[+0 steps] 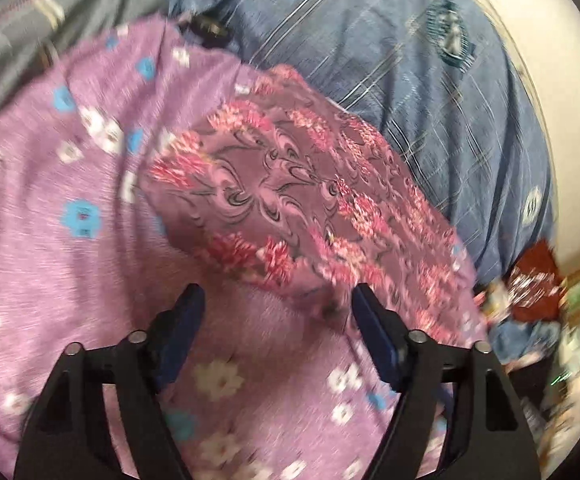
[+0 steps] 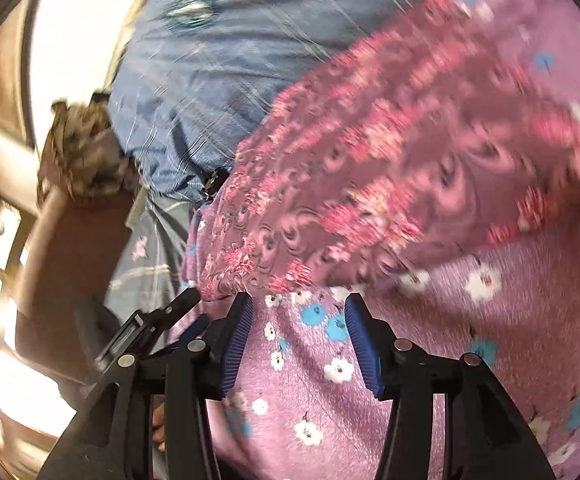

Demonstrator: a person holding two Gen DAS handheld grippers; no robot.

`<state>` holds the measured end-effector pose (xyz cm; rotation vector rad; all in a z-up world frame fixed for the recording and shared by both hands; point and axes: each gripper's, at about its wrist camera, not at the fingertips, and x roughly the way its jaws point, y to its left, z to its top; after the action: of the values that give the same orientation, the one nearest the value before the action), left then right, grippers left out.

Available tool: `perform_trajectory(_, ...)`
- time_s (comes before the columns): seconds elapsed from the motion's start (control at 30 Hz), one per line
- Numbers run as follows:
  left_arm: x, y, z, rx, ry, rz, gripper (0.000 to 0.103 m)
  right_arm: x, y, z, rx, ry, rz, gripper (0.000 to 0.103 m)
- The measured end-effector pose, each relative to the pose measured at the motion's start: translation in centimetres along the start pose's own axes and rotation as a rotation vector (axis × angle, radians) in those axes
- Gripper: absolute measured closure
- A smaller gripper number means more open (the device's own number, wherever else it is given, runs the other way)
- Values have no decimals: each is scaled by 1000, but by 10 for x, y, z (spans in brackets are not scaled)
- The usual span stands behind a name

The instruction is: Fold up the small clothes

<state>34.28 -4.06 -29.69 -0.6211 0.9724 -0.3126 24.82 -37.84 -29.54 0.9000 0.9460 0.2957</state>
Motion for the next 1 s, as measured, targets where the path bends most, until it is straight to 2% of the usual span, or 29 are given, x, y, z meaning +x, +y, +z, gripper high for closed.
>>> perform_trajectory(0.07, 15, 3, 10, -62, 21, -33, 23, -2, -12, 4, 45, -18, -16, 49)
perform_trajectory(0.13, 17, 5, 16, -95, -11, -55, 21, -3, -29, 10, 122, -40, -23, 45)
perform_trajectory(0.2, 19, 9, 22, -139, -24, -75, 21, -3, -47, 15, 210, -55, 3, 43)
perform_trajectory(0.23, 20, 10, 23, -160, -30, -87, 21, -2, -56, 18, 267, -78, 43, 44)
perform_trajectory(0.4, 25, 12, 30, -221, -73, -131, 24, 5, -56, 36, 283, -190, 60, 43)
perform_trajectory(0.5, 31, 12, 33, -205, -79, -94, 55, 15, -52, 45, 264, -228, 52, 43)
perform_trajectory(0.53, 34, 12, 34, -198, -74, -78, 71, 16, -51, 46, 257, -236, 46, 45)
perform_trajectory(0.6, 38, 14, 33, -197, -66, -72, 77, 17, -50, 46, 241, -249, 15, 63)
perform_trajectory(0.63, 38, 13, 33, -191, -70, -69, 80, 19, -52, 46, 239, -243, -27, 89)
perform_trajectory(0.73, 30, 7, 30, -158, -95, -83, 85, 15, -56, 44, 234, -253, -24, 90)
perform_trajectory(0.77, 25, 5, 29, -152, -102, -94, 86, 9, -45, 44, 166, -278, -57, 91)
perform_trajectory(0.87, 10, -1, 27, -135, -118, -128, 86, -10, -18, 36, 38, -341, -84, 91)
perform_trajectory(1.0, -31, -1, 10, -109, -129, -178, 86, -40, -6, 9, -18, -329, -72, 91)
